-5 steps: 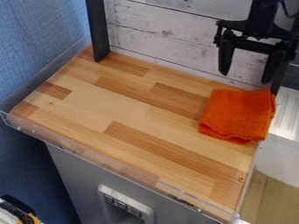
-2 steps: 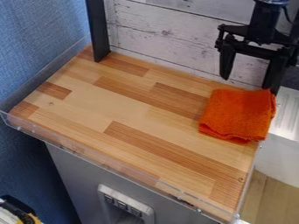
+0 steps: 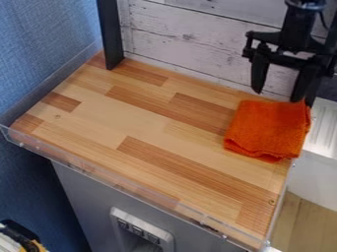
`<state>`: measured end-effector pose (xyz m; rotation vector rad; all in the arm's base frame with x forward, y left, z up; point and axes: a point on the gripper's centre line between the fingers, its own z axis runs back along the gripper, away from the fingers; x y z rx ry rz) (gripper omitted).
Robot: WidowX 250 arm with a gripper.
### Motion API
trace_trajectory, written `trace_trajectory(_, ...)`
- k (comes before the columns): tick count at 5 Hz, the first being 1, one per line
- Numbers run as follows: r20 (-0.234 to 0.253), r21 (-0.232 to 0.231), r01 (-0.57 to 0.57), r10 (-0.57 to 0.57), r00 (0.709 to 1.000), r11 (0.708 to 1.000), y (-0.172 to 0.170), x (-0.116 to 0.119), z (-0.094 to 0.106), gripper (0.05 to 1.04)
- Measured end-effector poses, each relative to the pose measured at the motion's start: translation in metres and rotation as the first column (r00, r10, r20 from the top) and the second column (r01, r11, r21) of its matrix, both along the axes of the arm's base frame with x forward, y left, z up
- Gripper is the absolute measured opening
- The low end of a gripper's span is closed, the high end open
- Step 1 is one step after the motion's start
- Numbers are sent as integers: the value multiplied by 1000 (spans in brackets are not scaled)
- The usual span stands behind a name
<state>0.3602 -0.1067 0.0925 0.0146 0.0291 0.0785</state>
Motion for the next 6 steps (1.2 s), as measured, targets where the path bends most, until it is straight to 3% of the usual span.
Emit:
trace_trajectory(1,6,0,1,-1,1000,1000,2,-5,-15,369)
trace_trajectory(2,33,-12,-3,3,999,1000,3,-11,-26,157)
trace_trajectory(3,52,-26,1,0,999,1000,3,-14,-38,66)
trace_trajectory(5,93,-42,-3,7,996,999,1,-12,-49,59)
trace_trajectory(6,81,-38,-4,7,997,999,1,-12,-60,59)
